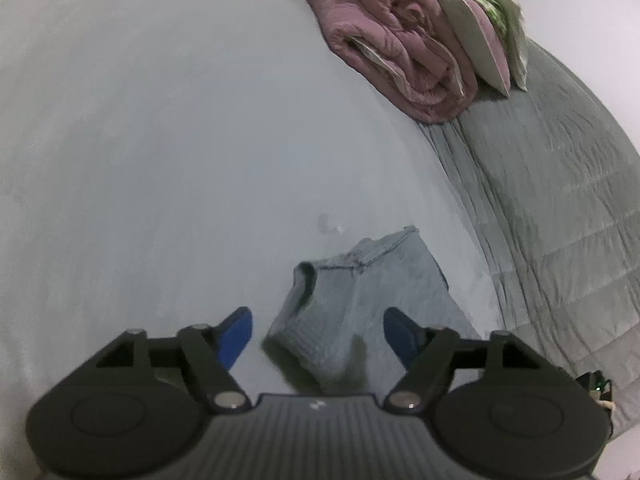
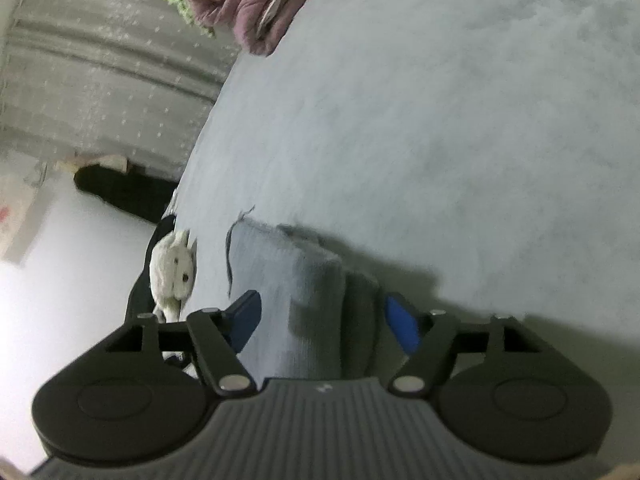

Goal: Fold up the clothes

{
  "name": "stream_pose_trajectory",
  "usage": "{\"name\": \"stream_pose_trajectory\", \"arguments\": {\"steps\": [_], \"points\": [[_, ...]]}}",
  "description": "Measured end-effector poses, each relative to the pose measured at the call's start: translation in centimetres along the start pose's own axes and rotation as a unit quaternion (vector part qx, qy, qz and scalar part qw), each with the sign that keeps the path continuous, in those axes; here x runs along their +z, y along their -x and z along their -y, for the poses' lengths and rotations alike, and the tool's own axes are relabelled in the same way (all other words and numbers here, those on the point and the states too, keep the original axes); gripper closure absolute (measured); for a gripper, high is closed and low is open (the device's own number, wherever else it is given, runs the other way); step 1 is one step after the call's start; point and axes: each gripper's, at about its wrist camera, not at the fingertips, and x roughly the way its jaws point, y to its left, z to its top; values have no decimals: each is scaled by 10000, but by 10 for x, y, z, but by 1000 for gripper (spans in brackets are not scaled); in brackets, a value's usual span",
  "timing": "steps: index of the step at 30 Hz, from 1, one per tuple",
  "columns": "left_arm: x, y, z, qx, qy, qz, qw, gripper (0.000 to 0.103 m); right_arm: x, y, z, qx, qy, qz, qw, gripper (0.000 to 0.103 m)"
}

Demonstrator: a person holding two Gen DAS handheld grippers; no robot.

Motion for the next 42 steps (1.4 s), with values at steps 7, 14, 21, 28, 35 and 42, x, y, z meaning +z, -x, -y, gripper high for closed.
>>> {"name": "stream_pose_trajectory", "arguments": {"steps": [7, 14, 21, 28, 35, 42], "points": [[18, -21, 2, -227, -369, -432, 9981, 20, -3, 0, -1, 19, 300, -244, 9993, 23], [34, -42, 1, -715, -314, -716, 9944, 19, -6, -15, 12, 130, 194, -602, 9979, 23], [28, -61, 8, -920, -342, -726, 9925, 20, 1, -14, 27, 600, -181, -437, 9971, 23], [17, -72, 23, -862, -413, -570, 9938, 36, 0, -18, 24, 729, -168, -45, 9972, 28], [7, -70, 27, -730, -71, -279, 9969, 65, 0, -24, 18, 450, -79, 248, 9986, 57], [6, -60, 42, -527, 107, 39, 9985, 71, 10, -18, 11, 576, -196, 494, 9969, 63]]}}
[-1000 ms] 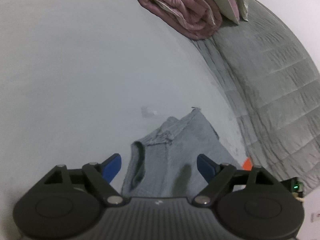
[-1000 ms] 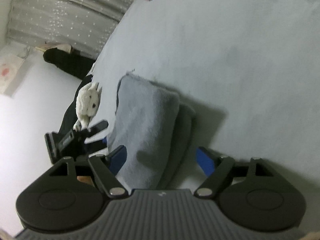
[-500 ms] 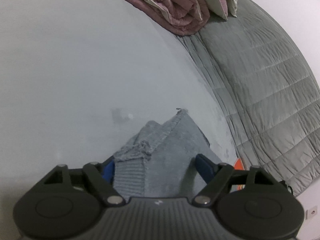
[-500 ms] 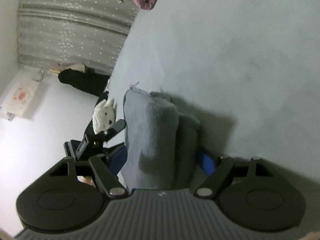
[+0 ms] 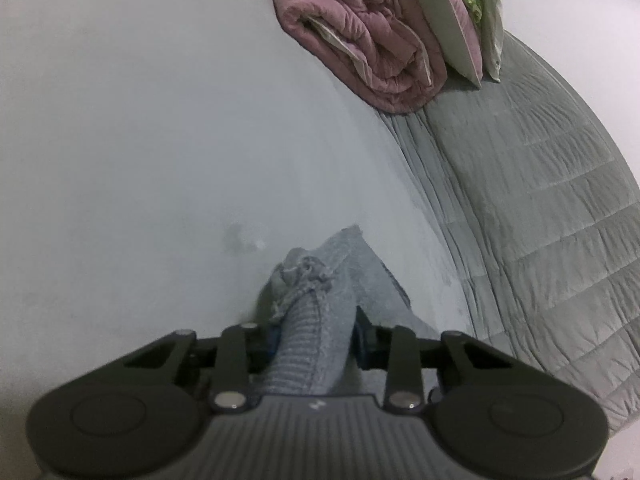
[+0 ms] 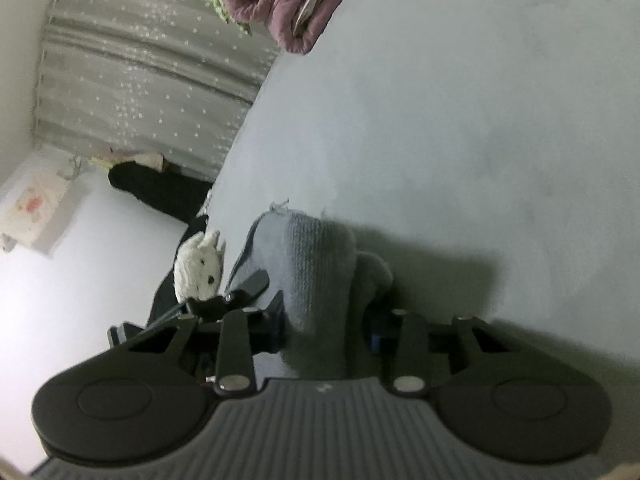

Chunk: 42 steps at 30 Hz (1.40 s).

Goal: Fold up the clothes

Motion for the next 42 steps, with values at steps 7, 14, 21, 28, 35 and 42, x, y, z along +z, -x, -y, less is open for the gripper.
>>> {"name": "stream_pose_trajectory", "arguments": {"steps": [7, 14, 21, 28, 35, 42], "points": [[16, -26, 30, 76, -118, 169, 9998, 72, 20, 7, 8, 37, -57, 276, 9996, 65], [32, -74, 67, 60, -295, 208, 9993, 72, 58, 21, 22, 150, -85, 627, 9979, 65], [46, -129, 101, -86, -316, 161, 9993, 72, 111, 40, 42, 199, -363, 744, 9964, 65], [59, -181, 125, -295, -229, 17, 9993, 72, 162, 60, 64, 59, -523, 796, 9954, 65], [55, -223, 128, -318, -340, -62, 9989, 71, 191, 61, 95, -291, -378, 1088, 9929, 65], [55, -226, 132, -184, -1046, 460, 9933, 54, 163, 57, 97, -586, 483, 1819, 9804, 50]]}}
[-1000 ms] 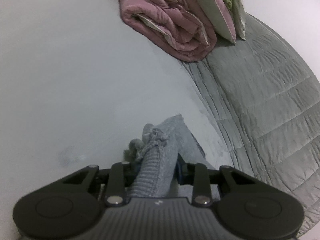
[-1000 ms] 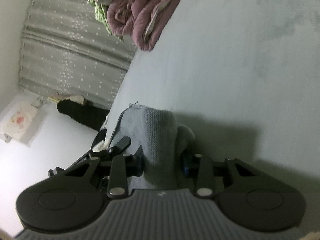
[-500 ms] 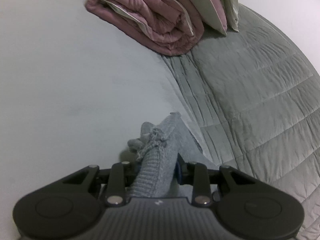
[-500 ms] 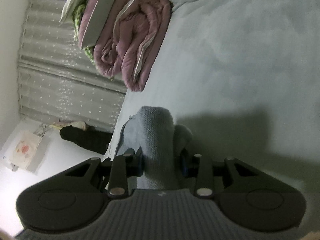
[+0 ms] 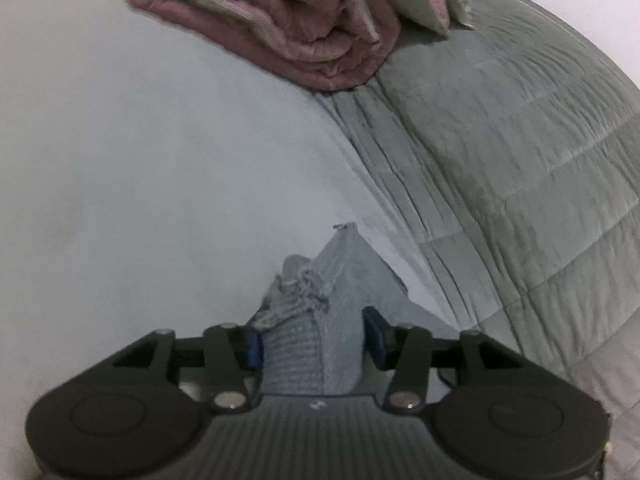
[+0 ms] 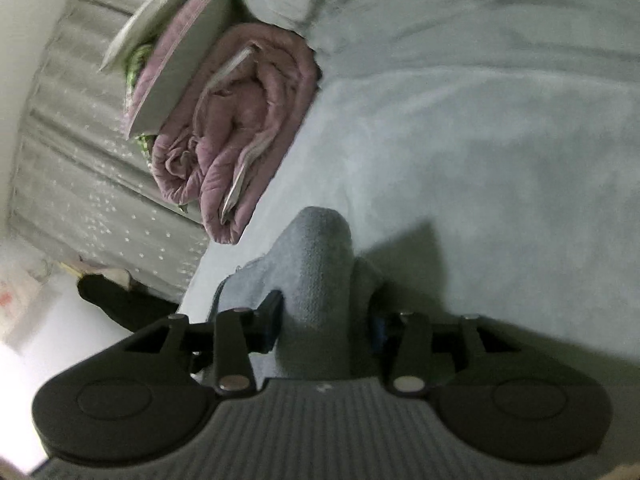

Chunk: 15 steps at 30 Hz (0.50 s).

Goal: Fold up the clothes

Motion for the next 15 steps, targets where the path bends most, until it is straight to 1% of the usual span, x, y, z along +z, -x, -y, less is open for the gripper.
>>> {"name": "stream_pose_trajectory", "arguments": {"steps": [2, 4, 6, 7, 8, 9, 11, 13, 15], "points": [[2, 6, 5, 27, -288, 273, 9992, 54, -6, 11, -10, -211, 364, 331, 9986, 49], [4, 13, 10, 54, -576, 546, 9968, 54, -11, 23, -20, -390, 706, 735, 9940, 49], [6, 19, 15, 81, -863, 819, 9929, 57, -16, 31, -32, -639, 1214, 1184, 9834, 49], [6, 20, 17, 94, -977, 887, 9912, 65, -19, 33, -38, -720, 1488, 1328, 9773, 50], [5, 16, 18, 107, -1046, 850, 9908, 70, -23, 33, -45, -797, 1793, 1439, 9699, 51], [4, 12, 19, 120, -1114, 813, 9904, 71, -28, 33, -53, -874, 2102, 1545, 9614, 55], [1, 3, 22, 146, -1251, 740, 9893, 80, -34, 25, -61, -1005, 2604, 1537, 9479, 59], [-2, -5, 24, 171, -1388, 667, 9879, 85, -42, 15, -65, -1133, 2976, 1395, 9376, 63], [-4, -13, 27, 197, -1524, 593, 9863, 87, -44, 3, -63, -1355, 3165, 1252, 9305, 67]]}}
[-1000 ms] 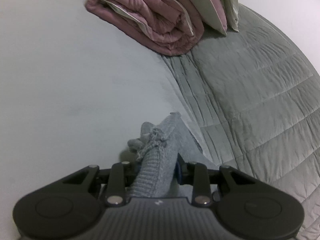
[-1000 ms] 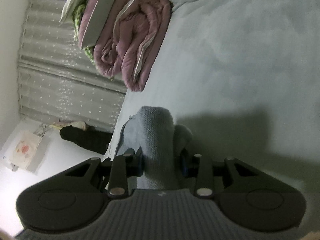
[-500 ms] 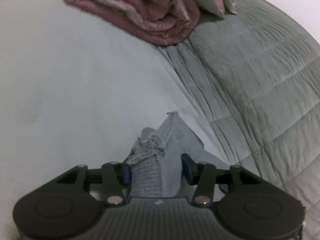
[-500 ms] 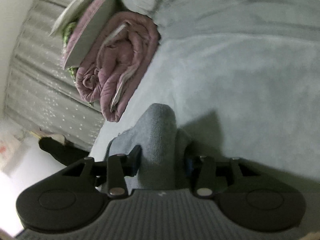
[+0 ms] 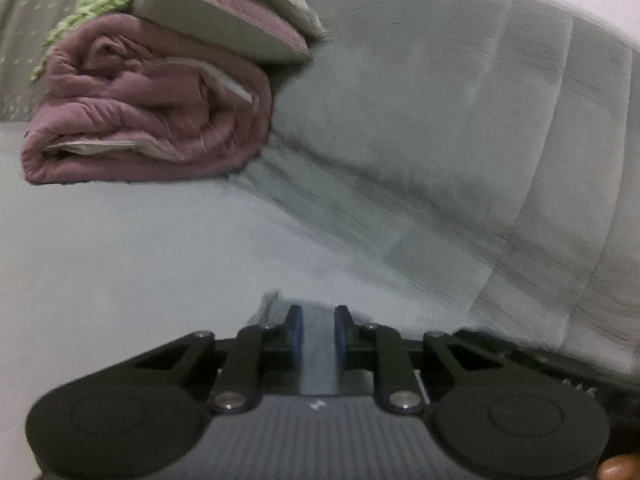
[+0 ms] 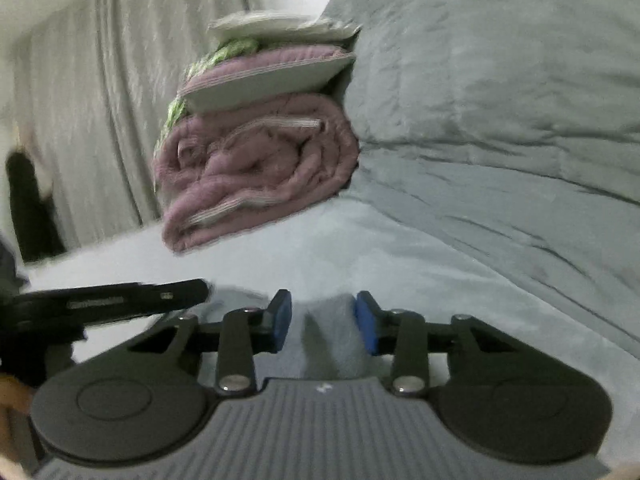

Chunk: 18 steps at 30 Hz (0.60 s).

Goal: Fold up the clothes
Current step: 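Lower the folded sweater onto the bed and open both grippers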

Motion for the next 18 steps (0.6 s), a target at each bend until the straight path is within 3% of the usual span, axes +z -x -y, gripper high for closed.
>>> {"name": "stream_pose_trajectory", "arguments": {"steps": [6, 10, 13, 15, 17, 18], "points": [[-8, -23, 11, 19, -419, -219, 9989, 88, -8, -25, 18, -312, -350, -677, 9966, 69], [-13, -34, 18, 37, -665, -349, 9972, 88, -12, -20, 20, -320, -409, -628, 9967, 64], [-10, -12, 26, 87, -617, -345, 9975, 87, -6, -8, 17, -211, -454, -537, 9973, 55], [-9, 3, 31, 120, -586, -343, 9976, 76, 3, 0, 17, -93, -533, -583, 9968, 54], [-7, 18, 35, 154, -554, -340, 9978, 56, 11, 4, 17, 16, -607, -627, 9962, 54], [-6, 26, 38, 170, -538, -338, 9978, 55, 13, 6, 15, 26, -598, -642, 9961, 54]]}}
